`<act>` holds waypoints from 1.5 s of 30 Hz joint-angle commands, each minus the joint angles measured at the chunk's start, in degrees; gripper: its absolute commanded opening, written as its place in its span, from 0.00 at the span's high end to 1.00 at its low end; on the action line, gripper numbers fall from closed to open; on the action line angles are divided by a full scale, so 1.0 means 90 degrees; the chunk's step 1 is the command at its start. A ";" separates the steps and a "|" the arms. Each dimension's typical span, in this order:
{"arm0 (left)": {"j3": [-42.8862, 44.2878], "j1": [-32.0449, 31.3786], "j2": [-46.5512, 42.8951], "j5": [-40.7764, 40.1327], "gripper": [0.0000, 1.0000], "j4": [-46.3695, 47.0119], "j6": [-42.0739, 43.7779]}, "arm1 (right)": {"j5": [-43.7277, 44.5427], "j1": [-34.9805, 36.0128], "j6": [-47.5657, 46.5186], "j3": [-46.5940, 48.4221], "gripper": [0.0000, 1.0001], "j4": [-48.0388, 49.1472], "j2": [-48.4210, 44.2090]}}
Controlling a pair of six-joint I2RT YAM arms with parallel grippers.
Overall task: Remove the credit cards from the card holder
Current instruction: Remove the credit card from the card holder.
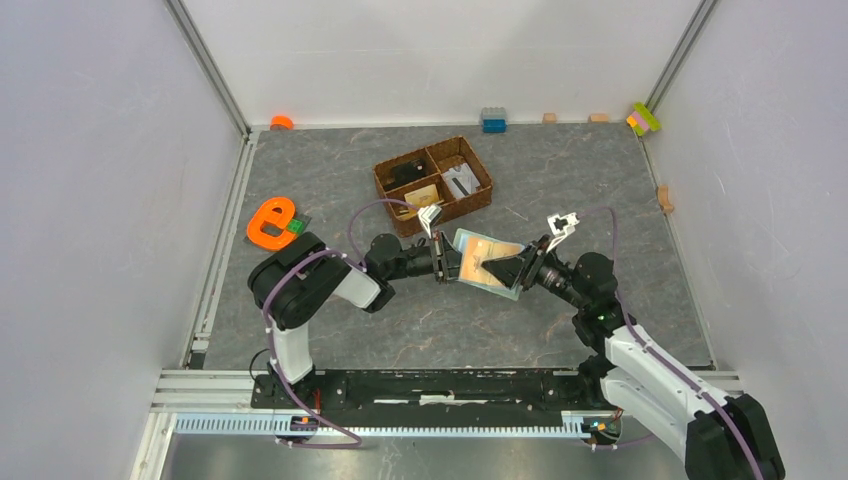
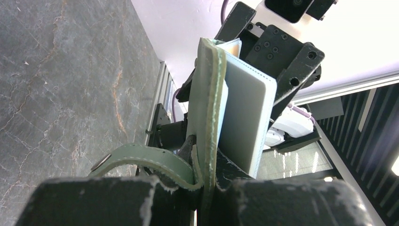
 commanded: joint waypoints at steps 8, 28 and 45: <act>-0.0186 0.0281 -0.0647 -0.0042 0.98 0.0365 0.0097 | -0.0078 -0.0120 0.0138 0.0123 0.63 0.0147 0.0038; -0.1104 0.1226 -0.1677 -0.0611 0.29 -0.0067 0.0600 | -0.0371 -0.0200 0.0061 0.0303 0.95 0.0020 0.0118; -0.0181 0.0866 -0.2169 -0.0554 0.44 -0.3195 0.2374 | -0.0664 -0.0200 0.0050 0.0298 0.95 0.0421 0.0502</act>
